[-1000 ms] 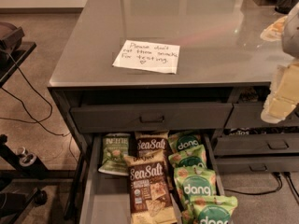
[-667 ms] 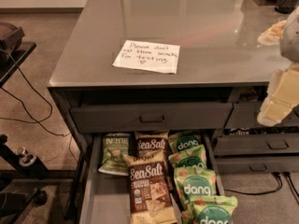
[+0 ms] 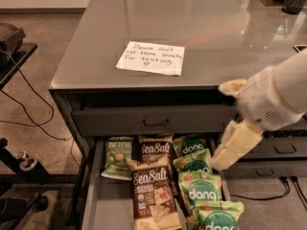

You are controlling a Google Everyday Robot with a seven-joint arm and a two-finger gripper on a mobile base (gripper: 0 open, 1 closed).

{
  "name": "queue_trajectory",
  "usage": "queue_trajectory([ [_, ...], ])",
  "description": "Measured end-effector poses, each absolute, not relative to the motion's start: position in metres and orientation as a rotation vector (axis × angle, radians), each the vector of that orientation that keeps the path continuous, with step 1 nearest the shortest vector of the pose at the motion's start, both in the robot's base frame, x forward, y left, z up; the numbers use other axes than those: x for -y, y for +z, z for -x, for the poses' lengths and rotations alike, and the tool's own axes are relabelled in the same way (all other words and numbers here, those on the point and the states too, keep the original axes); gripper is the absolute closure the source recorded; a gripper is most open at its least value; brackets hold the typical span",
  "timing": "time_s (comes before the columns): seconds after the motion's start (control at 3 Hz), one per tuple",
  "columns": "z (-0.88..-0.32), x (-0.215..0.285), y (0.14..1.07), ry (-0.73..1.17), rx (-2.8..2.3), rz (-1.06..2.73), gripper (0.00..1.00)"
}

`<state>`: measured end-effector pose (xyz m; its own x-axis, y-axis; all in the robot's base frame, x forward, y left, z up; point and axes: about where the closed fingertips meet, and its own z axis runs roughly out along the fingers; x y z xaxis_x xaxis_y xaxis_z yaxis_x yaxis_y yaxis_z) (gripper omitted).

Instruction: Pick brown chip bag from middle drawer and place on counter

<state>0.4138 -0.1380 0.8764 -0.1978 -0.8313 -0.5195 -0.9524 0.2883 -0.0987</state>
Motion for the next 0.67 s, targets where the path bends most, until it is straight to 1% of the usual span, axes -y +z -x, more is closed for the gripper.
queue_trajectory([
  [0.67,-0.397,0.024,0.754,0.775,-1.984,1.411,0.00],
])
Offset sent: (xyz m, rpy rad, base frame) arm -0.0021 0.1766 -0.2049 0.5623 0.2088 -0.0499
